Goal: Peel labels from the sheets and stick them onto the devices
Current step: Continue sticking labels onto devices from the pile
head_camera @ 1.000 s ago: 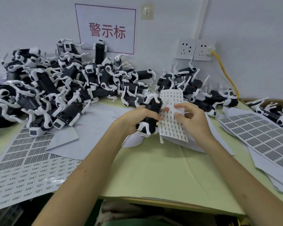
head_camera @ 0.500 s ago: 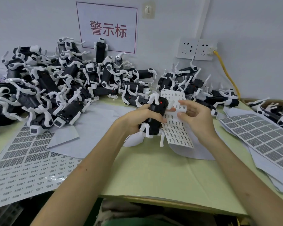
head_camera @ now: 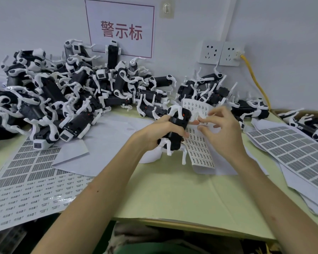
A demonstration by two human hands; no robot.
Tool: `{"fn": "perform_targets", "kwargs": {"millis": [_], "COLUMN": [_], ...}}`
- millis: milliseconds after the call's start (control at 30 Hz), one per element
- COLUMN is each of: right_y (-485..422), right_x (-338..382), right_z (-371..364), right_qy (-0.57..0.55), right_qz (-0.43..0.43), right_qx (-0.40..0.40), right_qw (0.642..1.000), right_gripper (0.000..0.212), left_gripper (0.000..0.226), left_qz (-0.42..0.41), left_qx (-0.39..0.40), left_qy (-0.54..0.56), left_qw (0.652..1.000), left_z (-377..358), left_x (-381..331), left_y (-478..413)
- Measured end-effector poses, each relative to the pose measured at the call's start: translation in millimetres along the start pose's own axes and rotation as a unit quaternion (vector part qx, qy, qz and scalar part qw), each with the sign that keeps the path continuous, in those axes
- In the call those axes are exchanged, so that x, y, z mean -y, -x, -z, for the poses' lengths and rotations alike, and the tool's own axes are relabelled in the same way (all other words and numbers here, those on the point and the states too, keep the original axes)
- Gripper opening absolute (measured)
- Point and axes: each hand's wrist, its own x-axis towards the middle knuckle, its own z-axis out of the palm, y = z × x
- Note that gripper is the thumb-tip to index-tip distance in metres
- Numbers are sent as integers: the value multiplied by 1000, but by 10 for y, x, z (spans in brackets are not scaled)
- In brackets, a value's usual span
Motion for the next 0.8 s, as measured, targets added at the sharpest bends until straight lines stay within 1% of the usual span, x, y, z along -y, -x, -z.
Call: {"fn": "perform_targets", "kwargs": {"millis": [67, 133, 433, 567, 600, 667, 700, 733, 800], "right_y": [-3, -6, -8, -4, -2, 3, 5, 4, 0], "right_x": [-6, -23, -37, 5, 21, 45, 50, 43, 29], "right_z": [-8, -13, -16, -2, 2, 11, 13, 10, 12], "right_qy": [18, 25, 14, 6, 0, -15, -22, -29, -37], "right_qz": [43, 57, 43, 15, 8, -4, -8, -12, -21], "right_qx": [3, 5, 8, 7, 7, 5, 4, 2, -6], "right_qw": [999, 998, 999, 1000, 1000, 1000, 1000, 1000, 999], "right_gripper": [16, 15, 15, 11, 13, 32, 37, 34, 15], "left_gripper": [70, 65, 70, 60, 58, 50, 43, 37, 31], "left_qz": [6, 5, 12, 1, -3, -12, -19, -25, -30], "left_qx": [-13, -20, -31, -14, -9, 1, 11, 23, 45], "left_qy": [-2, -18, -29, -32, -35, -50, -58, -65, -77], "left_qw": [1000, 1000, 999, 999, 999, 999, 998, 997, 996], "left_z": [-12, -18, -24, -17, -19, -27, -32, -39, -56], "left_x": [19, 35, 45, 61, 60, 53, 48, 39, 26], "left_y": [-8, -19, -42, -58, -54, -47, -42, -30, -7]}}
